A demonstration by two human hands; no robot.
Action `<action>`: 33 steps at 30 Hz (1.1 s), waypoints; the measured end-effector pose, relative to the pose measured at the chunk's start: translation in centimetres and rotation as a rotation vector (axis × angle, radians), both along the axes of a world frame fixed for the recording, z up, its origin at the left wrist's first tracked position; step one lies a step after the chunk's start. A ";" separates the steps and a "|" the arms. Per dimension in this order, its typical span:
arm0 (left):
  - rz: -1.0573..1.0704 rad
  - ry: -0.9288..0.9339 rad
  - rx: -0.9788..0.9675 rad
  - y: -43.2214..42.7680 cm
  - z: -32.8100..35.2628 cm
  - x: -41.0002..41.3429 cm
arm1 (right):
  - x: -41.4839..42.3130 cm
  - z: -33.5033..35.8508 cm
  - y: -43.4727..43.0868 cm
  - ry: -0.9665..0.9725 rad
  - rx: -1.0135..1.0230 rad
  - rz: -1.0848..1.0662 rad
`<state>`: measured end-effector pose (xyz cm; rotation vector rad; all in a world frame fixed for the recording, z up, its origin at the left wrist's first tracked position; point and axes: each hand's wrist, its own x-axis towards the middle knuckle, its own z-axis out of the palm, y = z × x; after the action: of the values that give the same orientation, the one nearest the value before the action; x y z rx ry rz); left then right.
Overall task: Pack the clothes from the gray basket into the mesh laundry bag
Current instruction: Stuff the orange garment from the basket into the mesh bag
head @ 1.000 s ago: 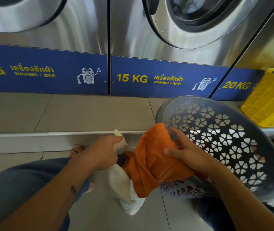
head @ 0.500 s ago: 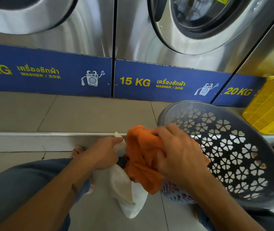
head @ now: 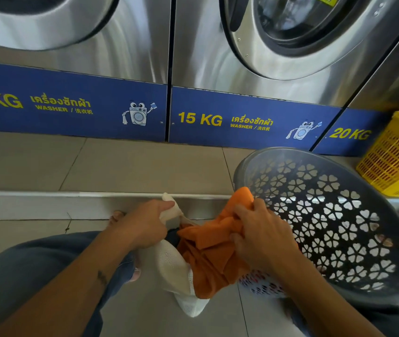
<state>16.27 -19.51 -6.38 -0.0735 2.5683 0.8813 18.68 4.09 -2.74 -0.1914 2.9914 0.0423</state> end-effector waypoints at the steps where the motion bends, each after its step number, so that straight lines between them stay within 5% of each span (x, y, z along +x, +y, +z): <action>1: -0.015 0.014 -0.005 0.1 -0.1 -0.1 | 0.0 0.2 0.0 0.000 0.008 0.001; 10: -0.063 0.052 0.007 0.4 0.0 0.0 | 0.4 2.0 -0.6 0.230 -0.060 0.042; 14: -0.048 0.072 0.094 0.1 -0.6 -0.2 | 0.8 2.0 -3.2 0.321 -0.165 0.221; 18: 0.036 0.113 0.143 -0.6 -1.1 -0.2 | 0.6 -2.7 -7.4 0.102 -0.214 0.281; 23: -0.026 0.196 0.122 -1.3 -1.5 0.5 | -0.7 -12.3 -8.7 -0.001 -0.730 0.137; 25: -0.083 0.198 0.130 -1.4 -1.8 0.9 | -0.9 -15.0 -9.3 -0.185 -0.818 0.126; 28: -0.086 0.195 0.157 -1.7 -2.2 1.3 | -1.8 -17.9 -9.4 -0.383 -0.665 0.147; 33: -0.073 0.168 0.130 -1.6 -2.5 1.1 | -5.3 -17.8 -8.3 -0.403 -0.521 -0.003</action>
<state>17.35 -21.09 -8.89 0.1372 2.6390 1.0651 13.40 -4.26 -20.52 -0.2182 2.5370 -0.6915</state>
